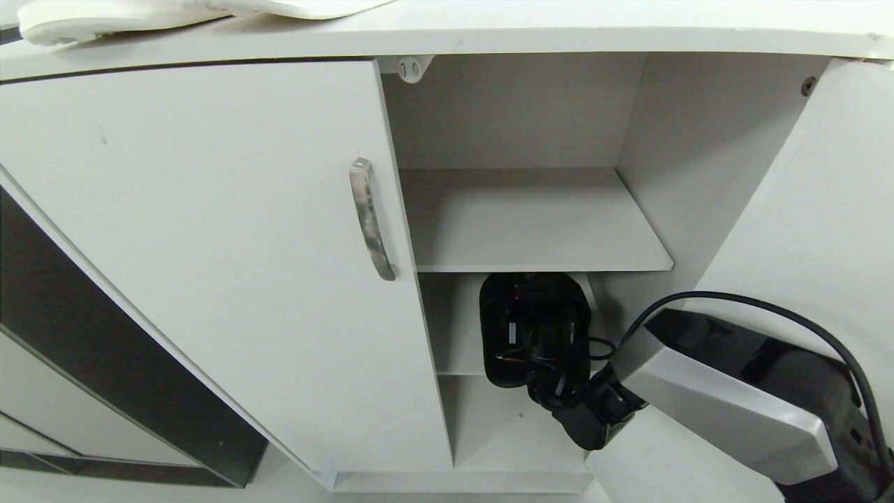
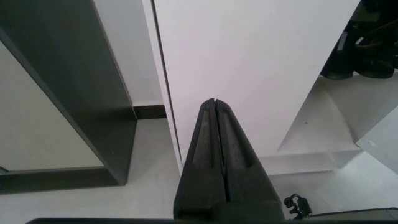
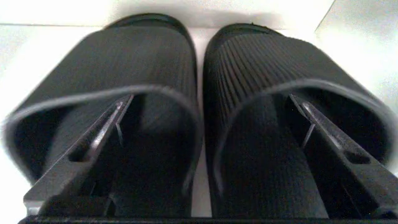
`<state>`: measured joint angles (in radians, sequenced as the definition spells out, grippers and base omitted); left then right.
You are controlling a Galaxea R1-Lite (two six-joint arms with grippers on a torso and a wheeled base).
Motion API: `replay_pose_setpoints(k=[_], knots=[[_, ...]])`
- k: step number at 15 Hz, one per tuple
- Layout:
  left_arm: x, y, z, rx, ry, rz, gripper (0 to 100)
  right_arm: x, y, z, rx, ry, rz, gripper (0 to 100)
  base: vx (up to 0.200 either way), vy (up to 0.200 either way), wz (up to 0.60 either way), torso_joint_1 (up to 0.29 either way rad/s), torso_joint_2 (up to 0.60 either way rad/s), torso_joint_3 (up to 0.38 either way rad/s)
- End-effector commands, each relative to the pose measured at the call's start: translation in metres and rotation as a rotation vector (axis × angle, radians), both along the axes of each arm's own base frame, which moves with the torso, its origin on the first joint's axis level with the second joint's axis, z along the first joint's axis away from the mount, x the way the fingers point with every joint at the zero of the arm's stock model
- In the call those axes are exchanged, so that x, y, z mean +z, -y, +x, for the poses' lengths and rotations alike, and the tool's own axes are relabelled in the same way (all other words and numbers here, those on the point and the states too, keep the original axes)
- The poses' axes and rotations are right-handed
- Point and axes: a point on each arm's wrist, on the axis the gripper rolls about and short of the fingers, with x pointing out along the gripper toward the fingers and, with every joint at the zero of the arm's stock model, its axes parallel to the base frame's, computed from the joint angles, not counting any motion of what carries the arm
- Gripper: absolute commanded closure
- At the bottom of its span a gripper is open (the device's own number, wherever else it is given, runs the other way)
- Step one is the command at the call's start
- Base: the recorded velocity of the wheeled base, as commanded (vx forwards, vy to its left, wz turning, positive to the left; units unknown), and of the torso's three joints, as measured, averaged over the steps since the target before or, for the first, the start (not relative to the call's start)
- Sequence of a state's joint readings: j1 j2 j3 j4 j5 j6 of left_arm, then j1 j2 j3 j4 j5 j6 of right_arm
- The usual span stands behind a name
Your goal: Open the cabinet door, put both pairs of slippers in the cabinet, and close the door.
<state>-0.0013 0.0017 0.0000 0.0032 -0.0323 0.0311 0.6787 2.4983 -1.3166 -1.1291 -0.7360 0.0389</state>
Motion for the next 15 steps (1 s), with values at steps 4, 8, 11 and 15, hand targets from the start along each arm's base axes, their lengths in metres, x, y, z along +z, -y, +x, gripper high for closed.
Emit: replay_pose_setpoints(k=[4,8,11,15], knots=[[0.0,0.0,0.0,0.0,-0.001,0.001,100,0.019,0.015,-0.071,0.079,-0.001,-0.001,0,0.0,0.0,0.0,0.0,0.0,0.0],[0.0,0.0,0.0,-0.002,-0.001,0.0,100,0.01,0.025,-0.075,0.082,-0.011,-0.012,0,-0.1,0.0,0.0,0.0,0.0,0.001],[0.0,0.0,0.0,-0.002,-0.001,0.0,100,0.008,0.026,-0.076,0.082,-0.017,-0.014,0,-0.2,0.0,0.0,0.007,0.0,0.001],[0.0,0.0,0.0,-0.002,-0.001,0.0,100,0.009,0.026,-0.075,0.082,-0.008,-0.007,0,-0.15,0.0,0.0,0.002,0.0,0.004]])
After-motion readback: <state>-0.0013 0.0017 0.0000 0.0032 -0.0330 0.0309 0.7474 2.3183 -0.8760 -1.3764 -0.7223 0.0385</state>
